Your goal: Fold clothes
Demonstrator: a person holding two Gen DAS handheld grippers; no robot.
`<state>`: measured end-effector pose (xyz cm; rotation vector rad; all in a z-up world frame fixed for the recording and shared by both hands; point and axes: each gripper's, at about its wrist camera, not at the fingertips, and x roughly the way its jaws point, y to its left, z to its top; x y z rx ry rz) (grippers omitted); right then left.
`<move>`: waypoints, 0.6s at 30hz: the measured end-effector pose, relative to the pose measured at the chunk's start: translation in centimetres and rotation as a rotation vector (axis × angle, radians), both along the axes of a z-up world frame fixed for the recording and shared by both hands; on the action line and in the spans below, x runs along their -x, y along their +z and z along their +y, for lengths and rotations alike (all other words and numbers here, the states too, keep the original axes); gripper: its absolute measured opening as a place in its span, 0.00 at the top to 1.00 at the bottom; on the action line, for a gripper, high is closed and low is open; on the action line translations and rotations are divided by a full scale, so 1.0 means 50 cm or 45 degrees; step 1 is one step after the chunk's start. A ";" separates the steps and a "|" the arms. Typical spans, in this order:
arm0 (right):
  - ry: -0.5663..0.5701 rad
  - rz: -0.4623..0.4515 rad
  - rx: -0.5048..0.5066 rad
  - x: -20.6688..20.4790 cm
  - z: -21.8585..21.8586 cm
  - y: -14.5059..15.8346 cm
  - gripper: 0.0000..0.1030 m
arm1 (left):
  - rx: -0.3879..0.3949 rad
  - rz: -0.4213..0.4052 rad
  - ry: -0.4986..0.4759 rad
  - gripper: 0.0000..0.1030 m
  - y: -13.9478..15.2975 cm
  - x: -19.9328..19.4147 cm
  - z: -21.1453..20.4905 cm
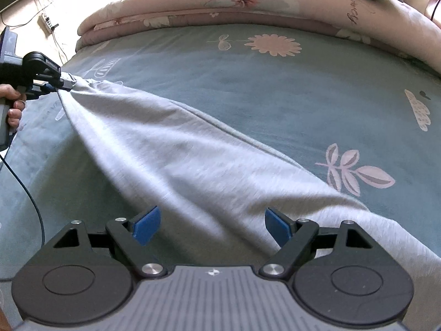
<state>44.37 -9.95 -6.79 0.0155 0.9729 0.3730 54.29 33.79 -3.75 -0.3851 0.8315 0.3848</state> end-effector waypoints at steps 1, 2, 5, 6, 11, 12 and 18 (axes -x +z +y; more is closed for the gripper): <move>0.003 0.003 -0.002 -0.002 0.001 0.000 0.16 | -0.008 0.018 0.001 0.94 -0.007 0.001 0.001; 0.010 0.008 -0.007 -0.003 0.001 0.000 0.16 | -0.016 0.037 0.001 0.94 -0.014 0.001 0.002; 0.050 0.023 -0.025 0.001 0.002 0.005 0.16 | -0.045 0.113 -0.001 0.93 -0.040 0.011 -0.001; 0.074 0.028 -0.031 0.004 0.000 0.009 0.16 | -0.043 0.139 -0.007 0.91 -0.046 0.016 -0.001; 0.061 0.014 0.077 -0.011 -0.081 0.025 0.17 | 0.000 0.232 -0.067 0.88 -0.058 0.054 -0.013; 0.056 0.010 0.100 -0.015 -0.098 0.028 0.18 | -0.009 0.251 -0.090 0.87 -0.056 0.062 -0.020; 0.029 -0.009 0.238 -0.035 -0.199 0.047 0.42 | 0.028 0.382 -0.307 0.81 -0.043 0.108 -0.105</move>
